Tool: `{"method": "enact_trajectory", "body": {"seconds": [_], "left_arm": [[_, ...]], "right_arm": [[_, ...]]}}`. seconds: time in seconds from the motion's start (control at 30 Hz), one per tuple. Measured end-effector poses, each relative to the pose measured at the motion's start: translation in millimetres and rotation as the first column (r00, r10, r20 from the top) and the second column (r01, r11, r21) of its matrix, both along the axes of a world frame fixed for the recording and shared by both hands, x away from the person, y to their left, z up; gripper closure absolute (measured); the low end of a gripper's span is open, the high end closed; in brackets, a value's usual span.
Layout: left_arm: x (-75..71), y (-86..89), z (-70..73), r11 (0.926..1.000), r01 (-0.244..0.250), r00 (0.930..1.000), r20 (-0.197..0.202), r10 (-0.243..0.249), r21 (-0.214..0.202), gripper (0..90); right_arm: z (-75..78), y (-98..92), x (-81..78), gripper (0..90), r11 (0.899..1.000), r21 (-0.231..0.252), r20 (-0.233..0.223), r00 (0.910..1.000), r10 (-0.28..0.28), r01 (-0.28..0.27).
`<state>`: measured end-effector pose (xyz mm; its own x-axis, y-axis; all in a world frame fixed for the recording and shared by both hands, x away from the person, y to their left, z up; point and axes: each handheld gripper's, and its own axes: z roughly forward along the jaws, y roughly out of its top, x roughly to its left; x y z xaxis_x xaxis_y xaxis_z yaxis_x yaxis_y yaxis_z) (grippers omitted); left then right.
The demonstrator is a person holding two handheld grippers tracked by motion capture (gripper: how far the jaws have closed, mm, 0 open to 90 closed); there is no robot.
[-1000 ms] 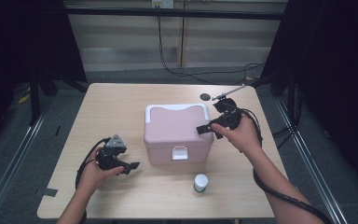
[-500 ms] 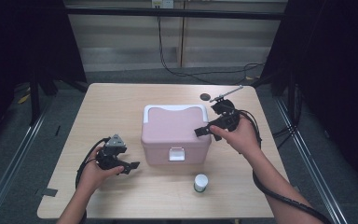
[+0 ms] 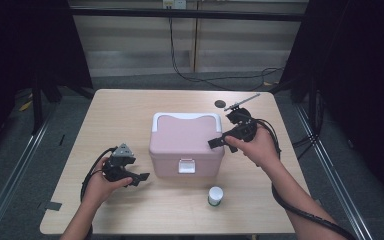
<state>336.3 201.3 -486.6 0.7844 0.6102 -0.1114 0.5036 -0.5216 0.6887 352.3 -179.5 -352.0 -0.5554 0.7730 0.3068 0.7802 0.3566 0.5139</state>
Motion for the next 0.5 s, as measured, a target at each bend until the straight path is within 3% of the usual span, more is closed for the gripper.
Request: {"method": "enact_trajectory", "body": {"seconds": [0.2,0.5], "left_arm": [[0.4,2.7,0.0,1.0,0.004,0.9999,-0.01,-0.003,0.009,15.4],[1.5,8.4,-0.2,0.9994,-0.029,0.9992,-0.029,0.028,-0.018,15.4]], "right_arm": [[1.4,-2.5,-2.2,30.9,1.0,-0.001,0.016,0.9998,0.014,-0.014],[13.7,-0.3,-5.8,36.6,0.997,-0.063,0.094,0.9938,0.06,-0.054]]}}
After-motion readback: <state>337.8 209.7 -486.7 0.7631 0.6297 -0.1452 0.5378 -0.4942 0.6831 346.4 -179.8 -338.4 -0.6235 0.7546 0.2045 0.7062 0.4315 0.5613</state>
